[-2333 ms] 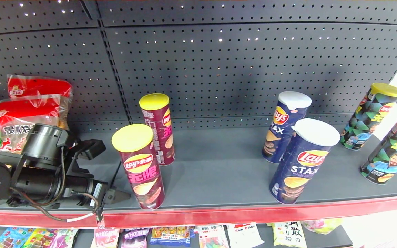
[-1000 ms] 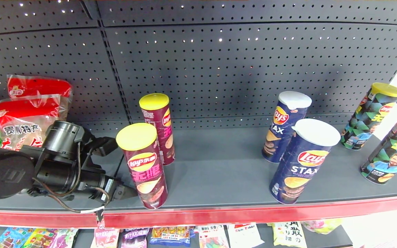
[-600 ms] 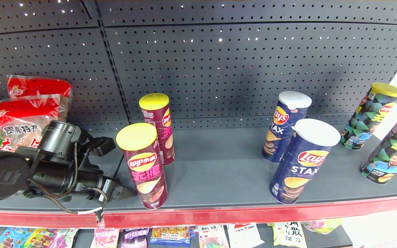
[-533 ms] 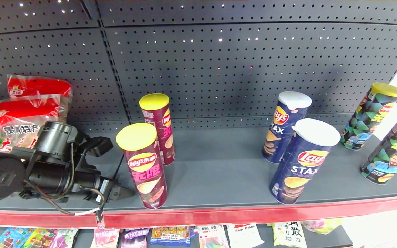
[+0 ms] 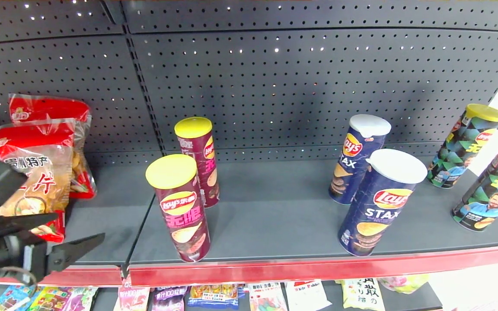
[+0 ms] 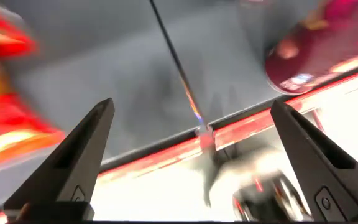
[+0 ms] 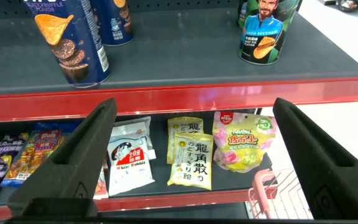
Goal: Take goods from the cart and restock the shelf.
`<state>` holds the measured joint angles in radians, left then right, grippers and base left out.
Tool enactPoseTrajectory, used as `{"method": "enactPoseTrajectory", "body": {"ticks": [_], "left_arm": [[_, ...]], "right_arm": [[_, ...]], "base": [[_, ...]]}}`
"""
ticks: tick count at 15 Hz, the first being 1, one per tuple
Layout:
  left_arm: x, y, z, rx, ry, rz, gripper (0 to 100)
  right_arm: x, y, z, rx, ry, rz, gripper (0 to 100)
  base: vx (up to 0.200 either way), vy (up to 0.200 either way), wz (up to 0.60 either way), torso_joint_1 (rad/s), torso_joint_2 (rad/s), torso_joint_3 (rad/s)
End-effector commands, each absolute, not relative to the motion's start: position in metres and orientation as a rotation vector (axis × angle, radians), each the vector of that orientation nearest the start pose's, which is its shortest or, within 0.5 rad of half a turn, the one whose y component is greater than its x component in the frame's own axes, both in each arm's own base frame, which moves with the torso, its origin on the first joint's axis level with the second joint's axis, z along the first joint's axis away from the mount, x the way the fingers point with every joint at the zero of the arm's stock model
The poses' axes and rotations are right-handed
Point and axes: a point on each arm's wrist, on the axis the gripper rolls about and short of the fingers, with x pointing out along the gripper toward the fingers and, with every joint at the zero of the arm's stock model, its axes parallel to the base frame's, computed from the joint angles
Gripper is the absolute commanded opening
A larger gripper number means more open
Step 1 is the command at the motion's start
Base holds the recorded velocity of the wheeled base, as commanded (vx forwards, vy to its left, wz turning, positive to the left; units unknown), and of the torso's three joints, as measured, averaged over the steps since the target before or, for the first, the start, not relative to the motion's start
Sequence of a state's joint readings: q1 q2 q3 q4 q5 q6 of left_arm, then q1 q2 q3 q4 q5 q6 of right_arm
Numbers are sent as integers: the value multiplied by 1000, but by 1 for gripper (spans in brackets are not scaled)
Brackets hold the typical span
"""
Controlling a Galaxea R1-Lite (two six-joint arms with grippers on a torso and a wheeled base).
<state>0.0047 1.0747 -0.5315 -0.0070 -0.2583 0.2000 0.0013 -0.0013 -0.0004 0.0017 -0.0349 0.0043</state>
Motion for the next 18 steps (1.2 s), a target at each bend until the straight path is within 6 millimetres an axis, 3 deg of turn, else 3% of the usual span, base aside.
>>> {"method": "enactPoseTrajectory", "body": {"ticks": [1,3,5,7,8,13,16,18], "left_arm": [[33,-2,178,159,183,-132,100],[4,0,152,61,102,14,100],[-8,1,128,-30,66,118,100],[-19,0,90,52,39,82,100],[-19,1,80,80,28,76,100],[-23,1,80,34,-45,65,100],[-23,-2,76,77,-7,-92,100],[-23,-1,75,21,6,-45,100]], "right_arm": [[-23,-1,75,5,1,-34,100],[-23,-1,75,5,1,-34,100],[-23,-1,76,5,0,-34,100],[-23,-1,75,5,1,-34,100],[-23,-1,76,5,0,-34,100],[-23,-1,75,5,1,-34,100],[-23,-1,76,5,0,-34,100],[-23,-1,75,5,1,-34,100]], "base": [[0,0,0,0,0,0],[0,0,0,0,0,0],[0,0,0,0,0,0],[0,0,0,0,0,0],[0,0,0,0,0,0],[0,0,0,0,0,0],[0,0,0,0,0,0],[0,0,0,0,0,0]]}}
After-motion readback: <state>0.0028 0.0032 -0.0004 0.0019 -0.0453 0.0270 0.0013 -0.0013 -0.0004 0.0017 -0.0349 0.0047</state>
